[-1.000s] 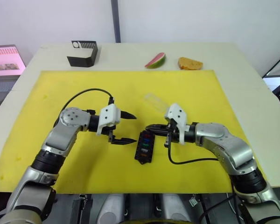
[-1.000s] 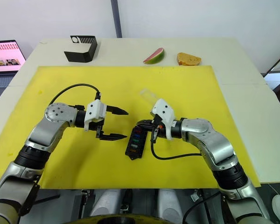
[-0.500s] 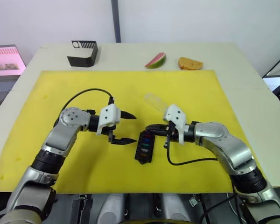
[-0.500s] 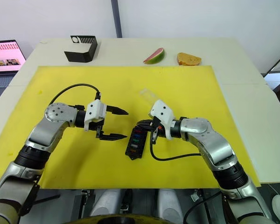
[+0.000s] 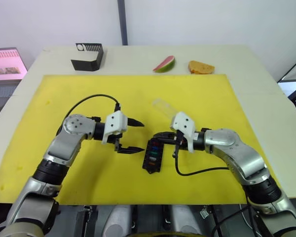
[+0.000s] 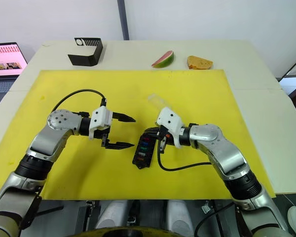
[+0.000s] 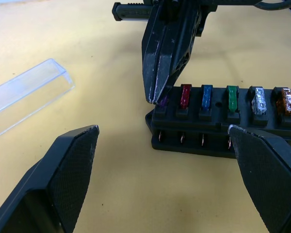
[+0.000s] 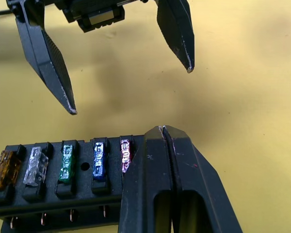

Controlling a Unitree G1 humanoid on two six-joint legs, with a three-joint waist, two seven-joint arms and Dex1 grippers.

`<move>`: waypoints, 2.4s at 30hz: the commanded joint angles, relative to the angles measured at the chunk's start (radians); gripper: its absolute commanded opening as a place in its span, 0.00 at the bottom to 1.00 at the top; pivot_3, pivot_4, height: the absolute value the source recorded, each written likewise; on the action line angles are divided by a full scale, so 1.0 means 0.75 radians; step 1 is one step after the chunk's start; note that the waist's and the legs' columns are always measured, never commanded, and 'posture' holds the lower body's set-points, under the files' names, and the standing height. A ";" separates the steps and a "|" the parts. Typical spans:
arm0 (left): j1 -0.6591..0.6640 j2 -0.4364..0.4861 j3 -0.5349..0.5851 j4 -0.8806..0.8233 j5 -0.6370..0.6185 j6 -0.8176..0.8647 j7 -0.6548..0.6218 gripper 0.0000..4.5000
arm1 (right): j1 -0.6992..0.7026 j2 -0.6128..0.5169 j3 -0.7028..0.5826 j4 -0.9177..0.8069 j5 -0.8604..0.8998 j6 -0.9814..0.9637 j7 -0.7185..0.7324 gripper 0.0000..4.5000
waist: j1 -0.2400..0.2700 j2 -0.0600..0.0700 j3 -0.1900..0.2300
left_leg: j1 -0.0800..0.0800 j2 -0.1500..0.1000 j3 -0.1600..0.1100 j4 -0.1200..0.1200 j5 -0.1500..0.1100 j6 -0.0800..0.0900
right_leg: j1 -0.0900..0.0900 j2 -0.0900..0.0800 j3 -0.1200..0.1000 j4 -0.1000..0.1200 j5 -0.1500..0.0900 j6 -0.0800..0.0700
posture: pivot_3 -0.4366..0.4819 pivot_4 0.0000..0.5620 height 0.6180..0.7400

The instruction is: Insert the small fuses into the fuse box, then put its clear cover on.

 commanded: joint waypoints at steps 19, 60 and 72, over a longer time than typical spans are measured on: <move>-0.048 -0.042 0.023 -0.011 -0.026 0.016 0.023 1.00 | 0.017 0.005 -0.112 -0.021 0.051 0.017 -0.046 0.01 | 0.000 0.000 0.000 | 0.000 0.000 0.000 0.000 0.000 0.000 | 0.000 0.000 0.000 0.000 0.000 0.000 | 0.48 0.27 1.00; 0.473 0.005 0.474 -0.718 -0.459 0.640 0.691 1.00 | -0.349 0.280 -0.156 0.433 -0.072 0.238 -0.584 0.99 | -0.034 0.000 0.000 | 0.000 0.001 0.000 -0.005 0.004 -0.008 | -0.002 -0.001 0.001 -0.002 0.000 0.000 | 0.48 0.27 1.00; 0.463 0.011 0.464 -0.709 -0.455 0.620 0.727 1.00 | -0.469 0.381 -0.123 0.671 -0.196 0.114 -0.568 0.99 | -0.034 0.000 0.000 | 0.000 0.001 0.000 -0.008 0.005 -0.010 | -0.003 -0.001 0.001 -0.002 0.000 0.000 | 0.48 0.27 1.00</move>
